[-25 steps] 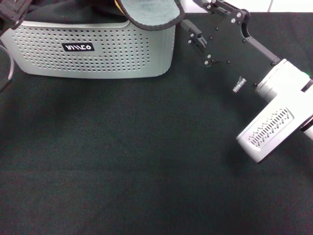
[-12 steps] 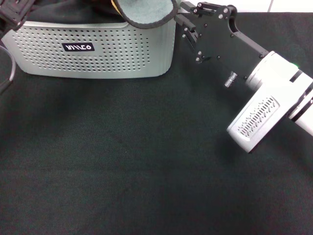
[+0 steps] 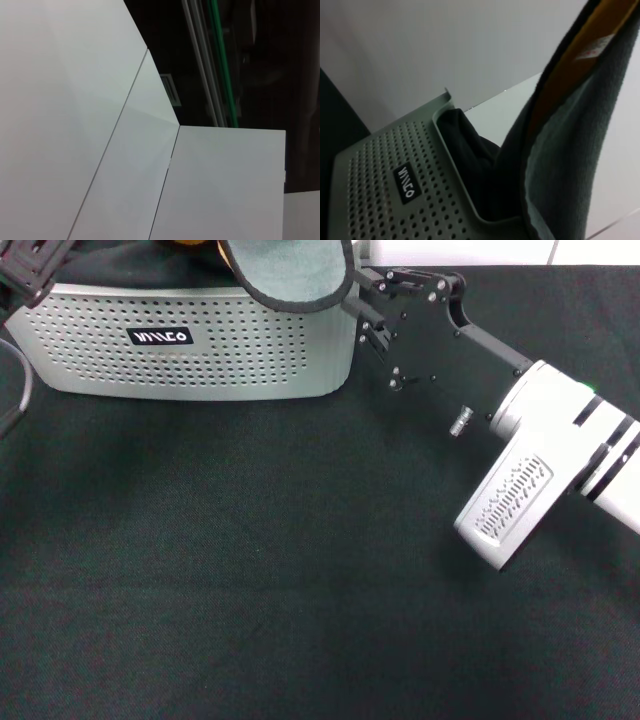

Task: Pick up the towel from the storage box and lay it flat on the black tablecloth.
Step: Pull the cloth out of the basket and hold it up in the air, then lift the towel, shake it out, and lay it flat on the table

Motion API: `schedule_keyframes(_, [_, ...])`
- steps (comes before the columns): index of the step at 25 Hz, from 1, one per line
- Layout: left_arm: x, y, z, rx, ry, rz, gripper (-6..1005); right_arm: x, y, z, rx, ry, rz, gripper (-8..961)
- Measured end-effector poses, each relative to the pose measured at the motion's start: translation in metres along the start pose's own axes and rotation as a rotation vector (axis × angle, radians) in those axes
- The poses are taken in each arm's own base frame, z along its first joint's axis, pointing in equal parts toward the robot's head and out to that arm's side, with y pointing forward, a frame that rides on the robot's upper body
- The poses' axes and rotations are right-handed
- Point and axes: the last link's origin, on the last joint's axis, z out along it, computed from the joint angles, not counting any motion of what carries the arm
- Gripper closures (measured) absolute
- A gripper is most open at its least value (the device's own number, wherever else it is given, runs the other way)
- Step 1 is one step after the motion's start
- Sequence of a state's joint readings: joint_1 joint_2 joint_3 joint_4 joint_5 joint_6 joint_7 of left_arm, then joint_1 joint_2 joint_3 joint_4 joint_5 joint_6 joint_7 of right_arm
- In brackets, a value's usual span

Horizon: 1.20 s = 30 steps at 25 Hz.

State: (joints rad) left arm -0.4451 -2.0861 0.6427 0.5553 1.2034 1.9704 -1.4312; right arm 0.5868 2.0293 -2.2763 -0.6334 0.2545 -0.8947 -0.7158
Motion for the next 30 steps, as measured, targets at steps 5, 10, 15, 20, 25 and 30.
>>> schedule_keyframes(5, [0.0002,0.0005,-0.0001,-0.003,0.002,0.000,957,-0.0001,0.0021,-0.0032,0.000,0.001,-0.014,719])
schedule_keyframes(10, [0.0002,0.0006,-0.0001,-0.004,0.002,0.000,957,-0.0014,0.0008,-0.0015,0.003,-0.006,-0.033,687])
schedule_keyframes(15, [-0.0002,0.0007,0.0004,-0.005,0.002,-0.001,957,-0.0020,0.0001,0.0020,-0.003,-0.010,-0.041,654])
schedule_keyframes(20, [-0.0004,0.0009,0.0001,-0.004,0.002,-0.001,957,-0.0041,-0.0006,0.0038,-0.002,-0.017,-0.041,653])
schedule_keyframes(25, [-0.0003,0.0010,-0.0004,-0.002,0.003,-0.001,957,-0.0048,0.0007,0.0037,-0.008,-0.019,-0.043,688])
schedule_keyframes(30, [-0.0002,0.0010,-0.0005,-0.002,0.004,-0.001,957,-0.0068,0.0044,0.0007,-0.013,-0.019,-0.025,839])
